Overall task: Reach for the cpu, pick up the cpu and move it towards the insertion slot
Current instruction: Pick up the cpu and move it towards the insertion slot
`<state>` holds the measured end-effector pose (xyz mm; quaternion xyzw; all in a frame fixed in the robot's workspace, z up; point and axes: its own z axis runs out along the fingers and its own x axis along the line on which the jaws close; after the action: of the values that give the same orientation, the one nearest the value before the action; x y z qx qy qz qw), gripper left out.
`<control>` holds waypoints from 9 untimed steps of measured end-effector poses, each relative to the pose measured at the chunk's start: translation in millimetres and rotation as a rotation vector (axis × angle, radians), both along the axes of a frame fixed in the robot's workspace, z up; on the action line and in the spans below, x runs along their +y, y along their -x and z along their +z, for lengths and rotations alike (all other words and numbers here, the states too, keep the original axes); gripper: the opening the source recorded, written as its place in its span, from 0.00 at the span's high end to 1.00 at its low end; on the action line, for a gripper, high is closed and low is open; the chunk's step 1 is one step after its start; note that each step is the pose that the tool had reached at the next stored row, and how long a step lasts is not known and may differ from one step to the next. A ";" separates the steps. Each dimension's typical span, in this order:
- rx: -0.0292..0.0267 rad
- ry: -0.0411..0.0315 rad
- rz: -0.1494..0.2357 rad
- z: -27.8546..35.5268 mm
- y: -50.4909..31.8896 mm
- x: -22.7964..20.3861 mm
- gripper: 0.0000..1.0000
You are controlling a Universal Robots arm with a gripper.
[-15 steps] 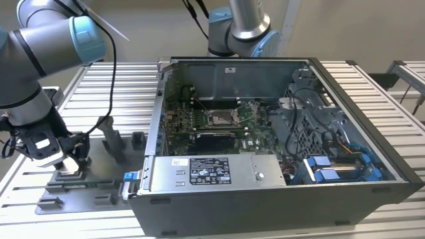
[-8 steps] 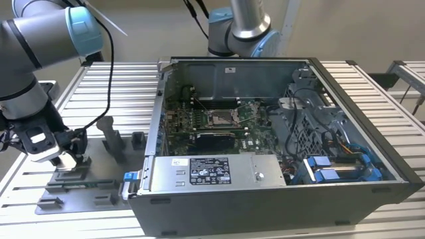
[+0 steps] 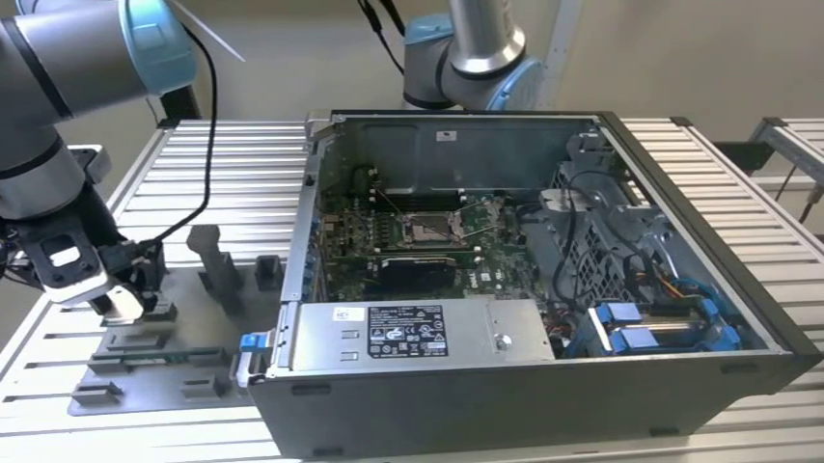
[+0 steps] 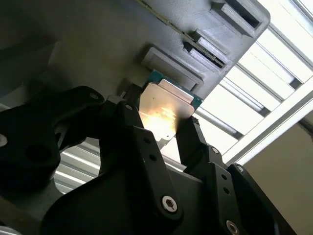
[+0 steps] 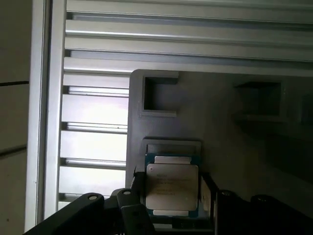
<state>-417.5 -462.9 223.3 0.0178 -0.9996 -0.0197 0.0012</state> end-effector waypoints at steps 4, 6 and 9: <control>0.0005 0.0000 0.000 5.3 0.0 0.0 1.00; 0.0010 0.0000 0.000 7.7 0.0 0.0 1.00; 0.0012 0.0000 0.000 12.3 0.0 0.0 1.00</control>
<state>-417.5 -462.9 235.6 0.0178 -0.9996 -0.0197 0.0018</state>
